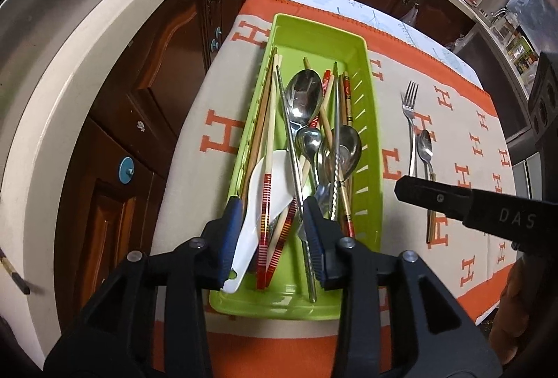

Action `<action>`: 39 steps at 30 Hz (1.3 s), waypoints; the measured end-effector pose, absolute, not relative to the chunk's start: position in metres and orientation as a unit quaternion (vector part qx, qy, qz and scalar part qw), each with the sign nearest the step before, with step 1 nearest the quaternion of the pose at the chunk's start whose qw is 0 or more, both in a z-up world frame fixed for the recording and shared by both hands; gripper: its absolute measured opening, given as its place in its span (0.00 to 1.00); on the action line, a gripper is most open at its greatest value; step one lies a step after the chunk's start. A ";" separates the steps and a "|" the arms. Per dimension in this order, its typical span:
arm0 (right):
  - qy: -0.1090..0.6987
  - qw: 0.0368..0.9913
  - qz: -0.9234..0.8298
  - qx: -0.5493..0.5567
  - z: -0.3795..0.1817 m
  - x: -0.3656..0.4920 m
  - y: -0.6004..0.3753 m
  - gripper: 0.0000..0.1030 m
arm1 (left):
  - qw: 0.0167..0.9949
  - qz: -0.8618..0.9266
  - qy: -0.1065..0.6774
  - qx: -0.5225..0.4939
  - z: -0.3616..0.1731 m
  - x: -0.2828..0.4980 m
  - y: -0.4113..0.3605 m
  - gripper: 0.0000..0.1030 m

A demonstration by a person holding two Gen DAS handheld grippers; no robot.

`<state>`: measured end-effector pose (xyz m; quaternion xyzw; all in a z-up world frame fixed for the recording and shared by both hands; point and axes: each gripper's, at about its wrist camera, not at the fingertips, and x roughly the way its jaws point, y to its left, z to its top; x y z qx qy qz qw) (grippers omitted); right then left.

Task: Organize utensils
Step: 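Carry both steel chopsticks into the green tray and open both tools, then move both open tools back to the blanket over the fork and spoon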

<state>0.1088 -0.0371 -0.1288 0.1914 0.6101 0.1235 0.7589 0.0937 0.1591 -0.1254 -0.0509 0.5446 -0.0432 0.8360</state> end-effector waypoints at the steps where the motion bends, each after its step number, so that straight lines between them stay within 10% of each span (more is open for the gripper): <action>1: 0.610 0.759 0.122 0.192 -0.129 0.107 -0.039 0.07 | 0.837 -0.042 0.544 -0.051 -0.124 0.092 0.159 0.32; 39: 0.522 0.822 0.023 0.227 -0.117 0.043 -0.194 0.07 | 0.843 -0.102 0.528 0.029 -0.103 0.085 0.025 0.32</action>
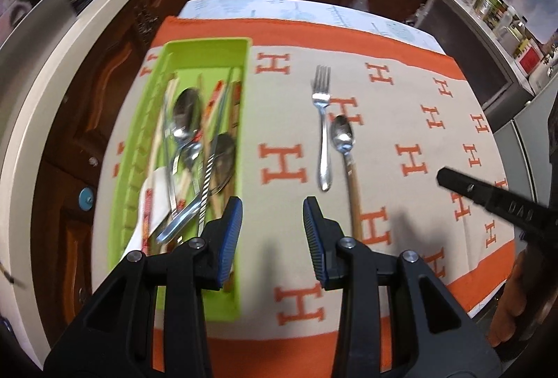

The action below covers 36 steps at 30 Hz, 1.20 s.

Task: Organize utensils
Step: 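Move both open tools back to the blanket over the fork and spoon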

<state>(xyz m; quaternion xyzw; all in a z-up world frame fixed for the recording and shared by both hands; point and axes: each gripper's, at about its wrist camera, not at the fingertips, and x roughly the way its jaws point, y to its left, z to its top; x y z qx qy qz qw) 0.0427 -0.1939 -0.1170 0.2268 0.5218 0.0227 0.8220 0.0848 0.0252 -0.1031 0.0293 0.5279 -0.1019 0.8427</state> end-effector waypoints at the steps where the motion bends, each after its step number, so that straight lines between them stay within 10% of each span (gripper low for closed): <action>1: 0.523 0.821 0.024 0.228 -0.119 0.044 -0.195 0.07 | 0.842 -0.104 0.528 0.030 -0.104 0.088 0.022 0.32; 36: 0.569 0.794 0.031 0.212 -0.166 0.106 -0.209 0.07 | 0.789 -0.161 0.589 0.065 -0.193 0.214 -0.058 0.18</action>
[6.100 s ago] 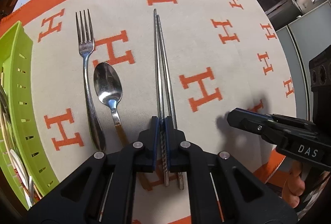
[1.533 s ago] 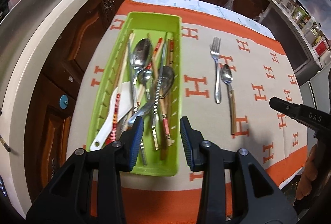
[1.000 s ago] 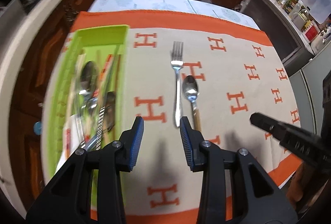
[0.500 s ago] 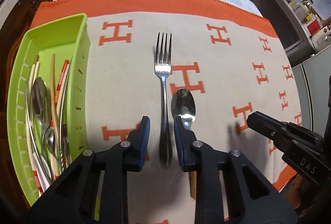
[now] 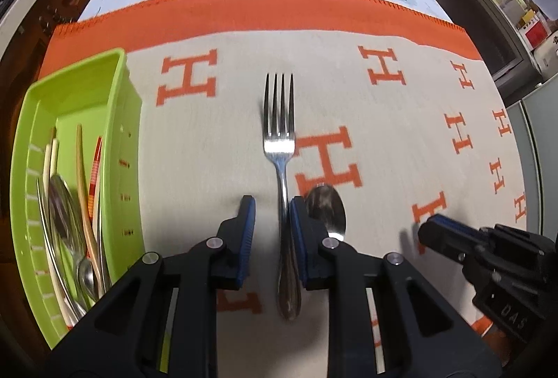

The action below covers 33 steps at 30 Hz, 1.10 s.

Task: Organize utensils
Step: 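Move both open tools back to the blanket over the fork and spoon, then grasp the steel fork with the left tool while the right tool grasps the wooden-handled spoon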

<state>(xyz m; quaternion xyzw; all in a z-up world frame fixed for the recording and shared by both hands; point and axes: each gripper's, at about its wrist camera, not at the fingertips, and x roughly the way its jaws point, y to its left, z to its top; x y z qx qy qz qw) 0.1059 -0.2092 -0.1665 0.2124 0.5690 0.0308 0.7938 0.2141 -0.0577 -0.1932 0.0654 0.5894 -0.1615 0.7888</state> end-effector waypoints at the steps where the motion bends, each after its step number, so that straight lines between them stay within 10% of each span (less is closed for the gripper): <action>1: 0.570 0.793 0.030 0.212 -0.167 0.106 -0.209 0.07 | 0.789 -0.163 0.588 0.070 -0.193 0.215 -0.060 0.17; 4: 0.573 0.791 0.033 0.212 -0.168 0.106 -0.207 0.07 | 0.791 -0.167 0.583 0.076 -0.193 0.217 -0.063 0.03; 33: 0.633 0.748 0.080 0.181 -0.181 0.119 -0.133 0.17 | 0.842 -0.126 0.525 0.011 -0.081 0.125 0.074 0.02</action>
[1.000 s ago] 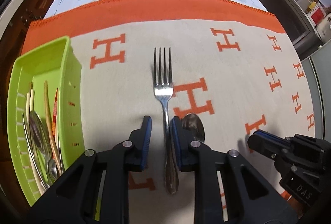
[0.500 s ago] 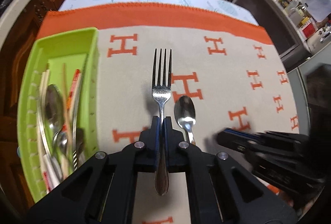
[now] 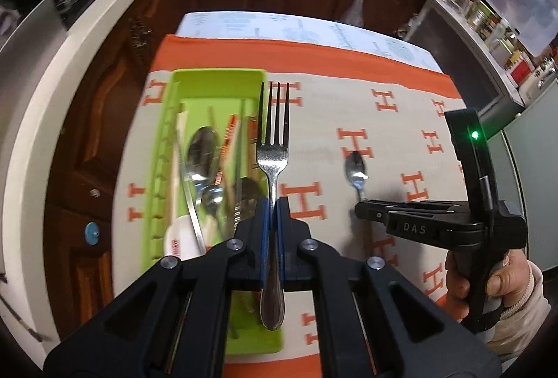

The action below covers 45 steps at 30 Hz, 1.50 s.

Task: Organize utensils
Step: 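Grasp the steel fork with the left tool while the right tool grasps the wooden-handled spoon, then carry the fork and spoon into the green tray and open both tools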

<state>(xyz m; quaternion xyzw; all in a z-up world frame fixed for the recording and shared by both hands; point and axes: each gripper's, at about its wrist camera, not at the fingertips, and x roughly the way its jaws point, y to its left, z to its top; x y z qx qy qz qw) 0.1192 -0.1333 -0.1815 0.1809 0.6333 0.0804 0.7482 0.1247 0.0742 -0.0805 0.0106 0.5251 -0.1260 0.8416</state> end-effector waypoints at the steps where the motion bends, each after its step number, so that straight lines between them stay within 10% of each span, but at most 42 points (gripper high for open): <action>1: 0.631 0.752 0.078 0.175 -0.180 0.118 -0.132 0.17 | 0.842 -0.122 0.526 0.009 -0.081 0.125 0.079 0.02; 39: 0.608 0.759 0.124 0.196 -0.121 0.129 -0.033 0.11 | 0.827 -0.079 0.557 -0.005 -0.121 0.125 0.135 0.03; 45: 0.602 0.771 0.120 0.170 -0.113 0.115 -0.041 0.11 | 0.834 -0.072 0.548 -0.002 -0.112 0.116 0.134 0.22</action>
